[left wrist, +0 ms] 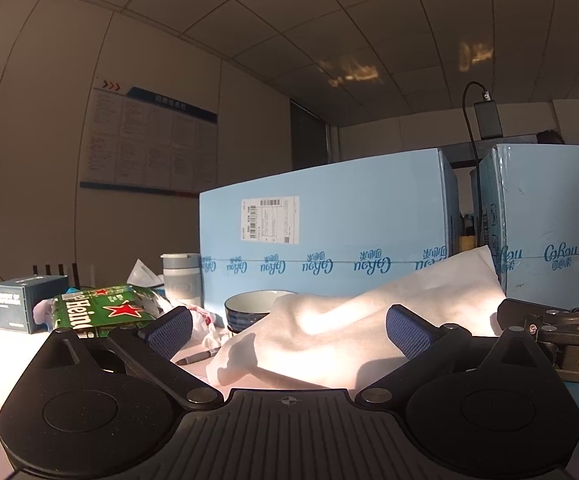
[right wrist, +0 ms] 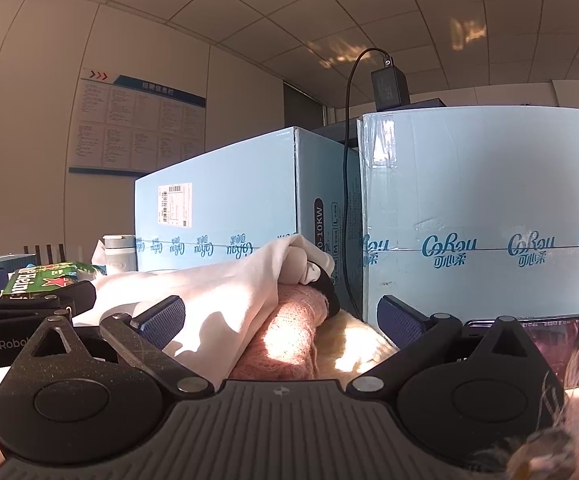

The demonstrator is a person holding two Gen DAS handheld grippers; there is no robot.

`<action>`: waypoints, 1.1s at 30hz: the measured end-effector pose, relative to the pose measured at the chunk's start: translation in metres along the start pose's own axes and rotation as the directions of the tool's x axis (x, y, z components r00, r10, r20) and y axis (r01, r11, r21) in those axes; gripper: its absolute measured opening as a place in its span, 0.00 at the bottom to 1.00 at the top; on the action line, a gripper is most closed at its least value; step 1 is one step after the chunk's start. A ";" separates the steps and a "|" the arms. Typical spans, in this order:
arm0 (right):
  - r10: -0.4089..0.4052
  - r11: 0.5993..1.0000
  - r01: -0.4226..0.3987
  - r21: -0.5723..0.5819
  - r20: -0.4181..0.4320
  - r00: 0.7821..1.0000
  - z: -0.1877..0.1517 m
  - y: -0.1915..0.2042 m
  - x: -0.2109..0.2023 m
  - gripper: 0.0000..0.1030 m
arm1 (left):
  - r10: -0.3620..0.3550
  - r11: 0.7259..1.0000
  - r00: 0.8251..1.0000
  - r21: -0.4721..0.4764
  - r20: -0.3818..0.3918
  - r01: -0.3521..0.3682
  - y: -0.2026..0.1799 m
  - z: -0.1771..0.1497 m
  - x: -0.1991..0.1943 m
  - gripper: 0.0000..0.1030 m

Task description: Fold clothes

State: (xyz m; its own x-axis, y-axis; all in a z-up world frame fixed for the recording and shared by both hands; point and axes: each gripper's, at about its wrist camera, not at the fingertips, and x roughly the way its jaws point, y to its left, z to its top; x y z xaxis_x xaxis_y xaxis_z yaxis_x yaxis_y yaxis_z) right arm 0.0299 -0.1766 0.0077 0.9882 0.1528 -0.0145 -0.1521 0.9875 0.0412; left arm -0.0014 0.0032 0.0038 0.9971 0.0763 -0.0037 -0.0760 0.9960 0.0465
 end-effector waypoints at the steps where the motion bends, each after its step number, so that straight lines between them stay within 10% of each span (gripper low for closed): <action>1: 0.000 1.000 0.000 0.002 -0.001 1.000 0.000 0.000 0.000 1.00 | 0.000 1.000 1.000 0.000 -0.001 0.000 0.000 0.000 0.000 1.00; 33: 0.002 1.000 -0.002 0.005 -0.006 1.000 -0.001 0.000 0.000 1.00 | -0.020 1.000 1.000 -0.003 -0.006 0.020 0.001 0.000 0.000 1.00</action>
State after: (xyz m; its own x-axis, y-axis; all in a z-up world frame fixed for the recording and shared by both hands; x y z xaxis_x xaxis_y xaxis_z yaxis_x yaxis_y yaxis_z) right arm 0.0299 -0.1769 0.0071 0.9877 0.1550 -0.0200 -0.1540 0.9870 0.0461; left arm -0.0016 0.0041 0.0037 0.9983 0.0569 -0.0106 -0.0564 0.9974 0.0438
